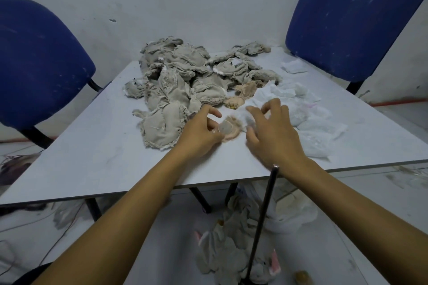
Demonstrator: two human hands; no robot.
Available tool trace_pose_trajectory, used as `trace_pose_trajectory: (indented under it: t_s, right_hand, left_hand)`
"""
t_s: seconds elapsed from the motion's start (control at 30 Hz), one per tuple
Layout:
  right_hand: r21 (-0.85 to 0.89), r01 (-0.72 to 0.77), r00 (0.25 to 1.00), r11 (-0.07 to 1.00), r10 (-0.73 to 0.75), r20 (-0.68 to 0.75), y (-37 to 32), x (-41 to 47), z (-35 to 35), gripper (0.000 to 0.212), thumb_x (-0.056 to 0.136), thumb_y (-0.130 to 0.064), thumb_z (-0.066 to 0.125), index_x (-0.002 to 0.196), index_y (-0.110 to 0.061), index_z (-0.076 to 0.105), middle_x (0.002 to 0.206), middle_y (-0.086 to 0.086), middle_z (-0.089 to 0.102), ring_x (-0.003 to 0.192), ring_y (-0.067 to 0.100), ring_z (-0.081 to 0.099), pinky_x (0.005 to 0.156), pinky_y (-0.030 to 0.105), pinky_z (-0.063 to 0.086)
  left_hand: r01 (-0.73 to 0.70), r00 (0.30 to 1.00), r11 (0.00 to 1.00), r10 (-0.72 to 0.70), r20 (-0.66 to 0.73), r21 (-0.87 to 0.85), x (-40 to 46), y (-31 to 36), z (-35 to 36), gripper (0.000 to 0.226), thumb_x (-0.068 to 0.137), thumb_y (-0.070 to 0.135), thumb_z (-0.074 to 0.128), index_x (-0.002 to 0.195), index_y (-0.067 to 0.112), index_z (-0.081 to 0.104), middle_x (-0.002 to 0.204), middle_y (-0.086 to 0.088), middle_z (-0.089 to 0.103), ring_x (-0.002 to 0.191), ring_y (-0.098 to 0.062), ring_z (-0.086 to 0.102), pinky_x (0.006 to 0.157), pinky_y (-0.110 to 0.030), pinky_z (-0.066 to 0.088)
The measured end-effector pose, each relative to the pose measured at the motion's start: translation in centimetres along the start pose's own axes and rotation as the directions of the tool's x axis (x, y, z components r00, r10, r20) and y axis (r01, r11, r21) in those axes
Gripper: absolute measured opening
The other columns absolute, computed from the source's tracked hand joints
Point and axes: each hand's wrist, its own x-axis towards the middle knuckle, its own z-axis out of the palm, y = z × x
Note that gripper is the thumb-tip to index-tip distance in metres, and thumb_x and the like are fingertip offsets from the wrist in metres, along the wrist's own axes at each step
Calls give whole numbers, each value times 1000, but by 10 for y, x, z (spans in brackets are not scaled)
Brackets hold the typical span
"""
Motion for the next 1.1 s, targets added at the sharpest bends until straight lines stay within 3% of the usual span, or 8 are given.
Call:
trace_pose_trajectory:
  t_s: [0.17,0.37,0.47,0.57,0.7,0.8,0.97,1.1]
  right_hand:
    - [256,369,928,894,-368,-54,2,-4,-2,48,92,-21,69,138,-17,56,119,4,57,99,21,47,77,29,45]
    - [755,17,945,655,-258,202,12,-5,-12,25,80,-31,79,101,-22,67,85,-14,67,75,6,60,67,22,46]
    - [849,-78,939,523,-247,239,13,-4,-16,12,85,-20,76,83,-14,66,62,-13,59,54,0,51,53,13,39]
    - [867,-151,948,475,-180,264,12,-2,-16,29,91,-19,70,64,-20,58,51,-14,42,46,0,36,46,11,29]
    - [883,-228,918,410,-211,334,13,0,-20,38,93,-39,64,65,-14,57,53,-10,40,47,3,36,46,14,31]
    - [900,-356,853,251,-305,422,20,2,-22,10,88,-23,70,79,-17,72,69,4,63,62,13,57,53,26,48]
    - [880,-319,930,353,-61,362,17,1,-10,8,88,-6,70,81,-7,66,68,5,69,68,21,65,56,32,56]
    - [837,-239,970,492,94,222,15,-2,-7,16,83,-1,63,71,-2,53,60,1,59,51,18,58,52,38,55]
  left_hand:
    - [-144,979,965,171,107,-221,-13,0,-3,38,84,-2,72,109,23,60,86,-4,70,84,-26,69,81,-40,54]
    - [-51,974,891,144,174,-451,-22,10,-4,17,89,-4,64,94,12,64,76,-2,64,69,-17,58,64,-29,46]
    - [89,937,803,133,323,-589,-27,14,-2,4,90,9,66,91,7,63,82,-9,61,75,-27,51,61,-30,40]
    - [215,891,724,130,435,-656,-27,16,-2,19,79,3,68,96,7,59,85,-10,59,75,-19,58,60,-26,47]
    - [110,958,766,87,272,-633,-27,14,2,16,80,0,73,82,10,60,66,-6,57,56,-21,55,49,-29,51]
    - [-24,1000,858,23,-8,-512,-27,12,10,20,87,-2,66,79,13,55,52,-3,53,42,-23,53,39,-27,44]
    - [-215,969,962,189,-159,-169,-29,15,22,19,80,16,63,73,20,46,56,2,51,50,-16,52,46,-27,39]
    - [-190,970,958,217,110,-215,-25,20,22,17,77,22,66,77,15,51,88,-1,52,79,-9,58,69,-19,46]
